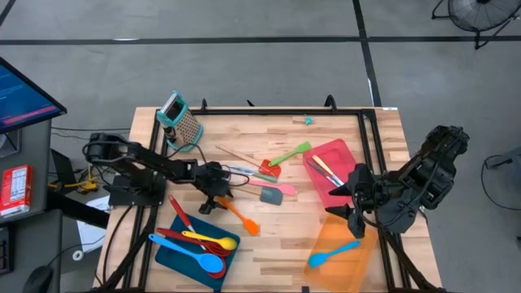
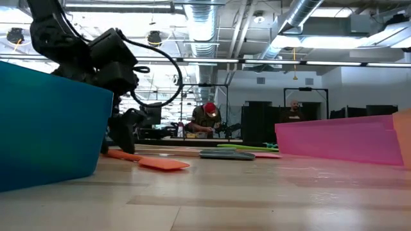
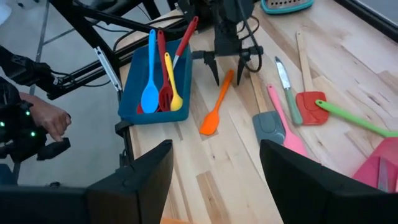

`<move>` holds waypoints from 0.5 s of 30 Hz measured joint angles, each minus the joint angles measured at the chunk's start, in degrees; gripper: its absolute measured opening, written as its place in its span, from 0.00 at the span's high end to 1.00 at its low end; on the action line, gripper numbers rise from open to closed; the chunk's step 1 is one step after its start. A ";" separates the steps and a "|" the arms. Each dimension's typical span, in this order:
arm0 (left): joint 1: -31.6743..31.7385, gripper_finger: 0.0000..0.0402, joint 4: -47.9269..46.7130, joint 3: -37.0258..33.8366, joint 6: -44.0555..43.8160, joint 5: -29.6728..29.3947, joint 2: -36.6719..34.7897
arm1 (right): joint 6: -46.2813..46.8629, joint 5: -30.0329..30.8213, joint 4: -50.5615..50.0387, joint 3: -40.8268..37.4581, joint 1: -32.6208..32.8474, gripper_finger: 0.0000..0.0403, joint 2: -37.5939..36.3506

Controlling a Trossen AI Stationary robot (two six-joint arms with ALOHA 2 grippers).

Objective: Pick & Place Kitchen Items
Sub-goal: Put the orange spatula into the orange bin

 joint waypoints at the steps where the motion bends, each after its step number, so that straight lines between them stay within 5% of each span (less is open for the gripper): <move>1: 0.01 0.41 0.84 0.05 0.58 0.38 1.03 | 0.00 0.08 -0.09 0.00 -0.28 0.42 0.00; 8: 0.91 0.44 6.68 0.40 1.78 2.61 7.85 | 0.00 -0.11 -0.52 0.00 -2.21 0.42 0.00; 15: 1.57 0.69 7.88 0.48 5.73 2.62 9.67 | -0.02 -0.41 -2.15 0.00 -3.30 0.42 0.00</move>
